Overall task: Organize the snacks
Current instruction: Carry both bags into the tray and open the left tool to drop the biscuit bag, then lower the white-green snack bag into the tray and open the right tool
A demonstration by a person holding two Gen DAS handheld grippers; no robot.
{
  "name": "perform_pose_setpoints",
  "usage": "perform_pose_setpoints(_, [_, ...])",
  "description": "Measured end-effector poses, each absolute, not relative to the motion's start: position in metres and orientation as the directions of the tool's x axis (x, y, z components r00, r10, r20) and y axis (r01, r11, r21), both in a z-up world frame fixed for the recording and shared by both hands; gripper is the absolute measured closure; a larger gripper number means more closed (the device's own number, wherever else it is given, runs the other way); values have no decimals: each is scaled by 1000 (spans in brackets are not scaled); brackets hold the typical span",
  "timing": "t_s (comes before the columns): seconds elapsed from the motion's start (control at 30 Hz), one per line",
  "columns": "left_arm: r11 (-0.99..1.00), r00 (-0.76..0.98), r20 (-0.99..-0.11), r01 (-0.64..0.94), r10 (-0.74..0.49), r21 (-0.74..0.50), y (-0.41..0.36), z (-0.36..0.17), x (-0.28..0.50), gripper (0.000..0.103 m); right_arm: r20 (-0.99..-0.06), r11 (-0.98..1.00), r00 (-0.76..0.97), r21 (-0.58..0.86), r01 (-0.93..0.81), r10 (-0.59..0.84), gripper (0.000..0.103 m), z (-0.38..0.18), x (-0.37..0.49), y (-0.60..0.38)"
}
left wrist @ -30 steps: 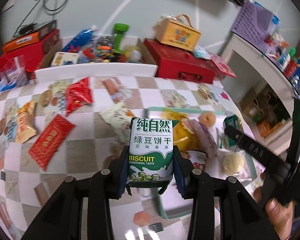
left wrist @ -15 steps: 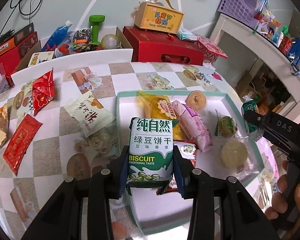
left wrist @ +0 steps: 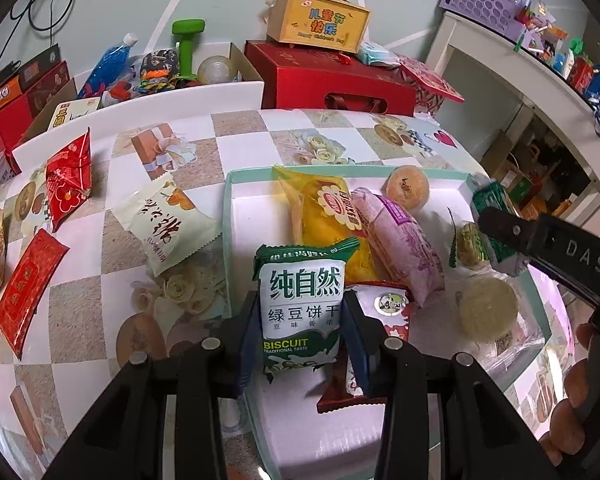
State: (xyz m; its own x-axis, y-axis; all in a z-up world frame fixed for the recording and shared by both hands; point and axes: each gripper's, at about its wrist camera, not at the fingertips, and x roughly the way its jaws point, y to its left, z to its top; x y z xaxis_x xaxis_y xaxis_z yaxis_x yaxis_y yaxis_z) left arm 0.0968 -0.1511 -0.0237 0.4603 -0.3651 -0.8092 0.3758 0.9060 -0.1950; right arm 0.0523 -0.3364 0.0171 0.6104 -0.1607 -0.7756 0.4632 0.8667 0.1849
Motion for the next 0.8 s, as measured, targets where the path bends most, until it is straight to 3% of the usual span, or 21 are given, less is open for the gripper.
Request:
perform_pose_setpoints(0.47, [902,429,-823,376,-373,-212,-150,-24,97,60,-816,871,560,166,463,-142,48,-1,60,-333])
perform_pose_setpoints(0.6, [903,427,-822,364,-378,-226,-145,-18,97,46,-823,866,553,178,467,-129,48,-3,59,-334])
perform_pose_setpoints(0.8, [910,441,-813,336,-379,-242,-132,-4,97,42,-822,861,553,180,475,-133,46,3,57,-335])
